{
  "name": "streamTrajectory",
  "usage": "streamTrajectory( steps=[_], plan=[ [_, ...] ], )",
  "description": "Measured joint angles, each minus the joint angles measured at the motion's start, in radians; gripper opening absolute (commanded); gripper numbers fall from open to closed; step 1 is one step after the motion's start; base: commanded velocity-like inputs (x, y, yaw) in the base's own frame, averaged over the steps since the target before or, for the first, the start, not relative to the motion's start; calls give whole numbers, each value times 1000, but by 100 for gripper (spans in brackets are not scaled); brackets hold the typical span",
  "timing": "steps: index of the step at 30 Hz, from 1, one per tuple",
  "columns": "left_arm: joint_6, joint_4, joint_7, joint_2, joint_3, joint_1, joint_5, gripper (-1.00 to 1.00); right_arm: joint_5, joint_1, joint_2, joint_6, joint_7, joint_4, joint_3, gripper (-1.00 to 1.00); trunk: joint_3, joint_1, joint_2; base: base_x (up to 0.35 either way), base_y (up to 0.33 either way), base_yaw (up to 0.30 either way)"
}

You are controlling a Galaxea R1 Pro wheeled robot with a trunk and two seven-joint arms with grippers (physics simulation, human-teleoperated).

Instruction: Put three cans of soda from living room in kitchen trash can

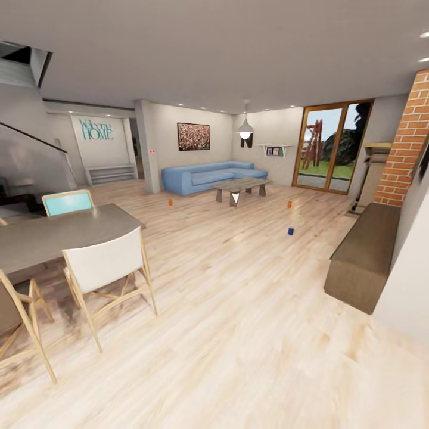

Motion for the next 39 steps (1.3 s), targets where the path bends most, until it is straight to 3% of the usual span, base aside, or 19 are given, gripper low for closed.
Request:
streamTrajectory(
  steps=[39],
  plan=[
    [0,-2,0,1,0,0,0,100,0,0,0,-3,-2,0,-1,100,0,0,0,321,-156,0]
  ],
)
